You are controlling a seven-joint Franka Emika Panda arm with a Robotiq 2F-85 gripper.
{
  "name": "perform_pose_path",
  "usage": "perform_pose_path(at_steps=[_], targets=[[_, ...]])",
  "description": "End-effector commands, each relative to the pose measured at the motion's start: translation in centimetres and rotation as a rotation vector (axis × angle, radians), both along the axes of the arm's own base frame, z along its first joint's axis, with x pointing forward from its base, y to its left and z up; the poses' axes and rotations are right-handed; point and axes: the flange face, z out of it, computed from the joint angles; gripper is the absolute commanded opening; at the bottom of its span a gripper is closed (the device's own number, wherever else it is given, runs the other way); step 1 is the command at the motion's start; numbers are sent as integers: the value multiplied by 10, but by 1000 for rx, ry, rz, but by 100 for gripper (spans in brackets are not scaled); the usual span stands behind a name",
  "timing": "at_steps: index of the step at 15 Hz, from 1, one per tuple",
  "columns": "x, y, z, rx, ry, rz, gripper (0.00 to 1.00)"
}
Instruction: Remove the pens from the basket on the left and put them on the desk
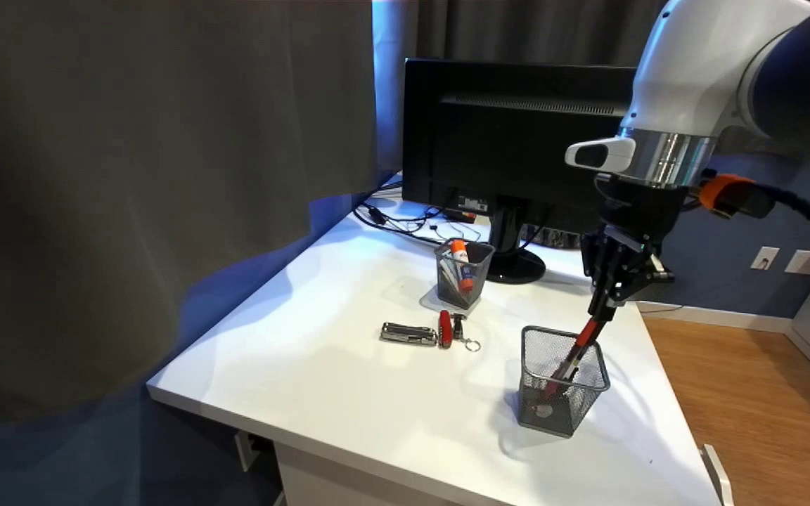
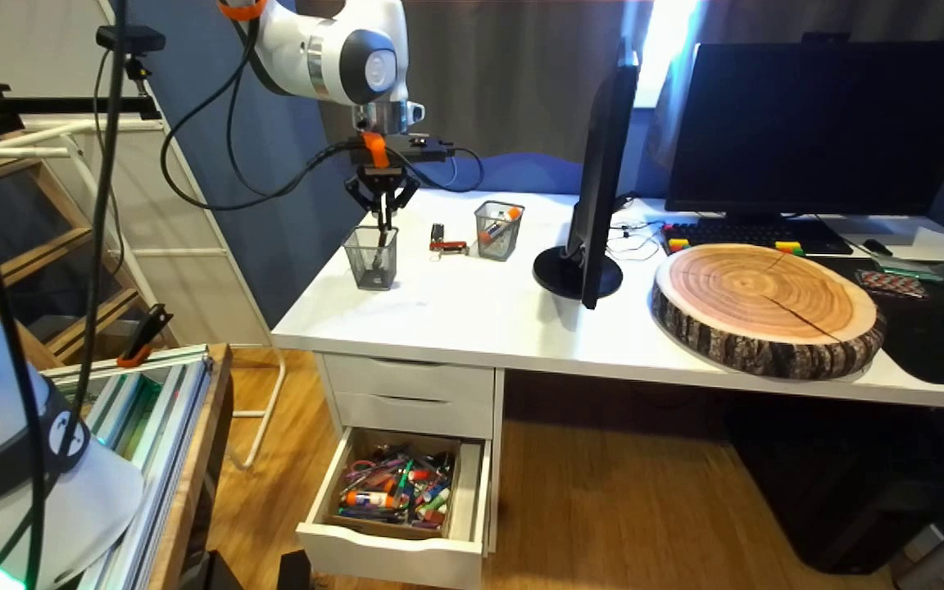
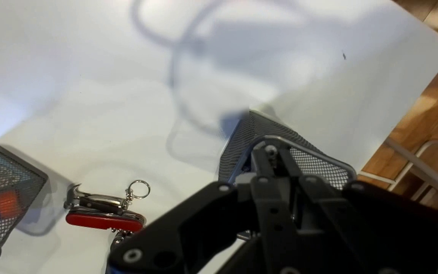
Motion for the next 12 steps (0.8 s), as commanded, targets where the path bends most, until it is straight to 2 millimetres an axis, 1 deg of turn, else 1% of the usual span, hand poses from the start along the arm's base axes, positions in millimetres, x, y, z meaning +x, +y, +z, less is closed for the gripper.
perform_pose_path(at_steps=[1, 7, 12], targets=[[-3, -8, 28, -43, -3, 20, 3], [-3, -12, 59, -44, -16, 35, 3], [-2, -15, 74, -6, -40, 17, 3]])
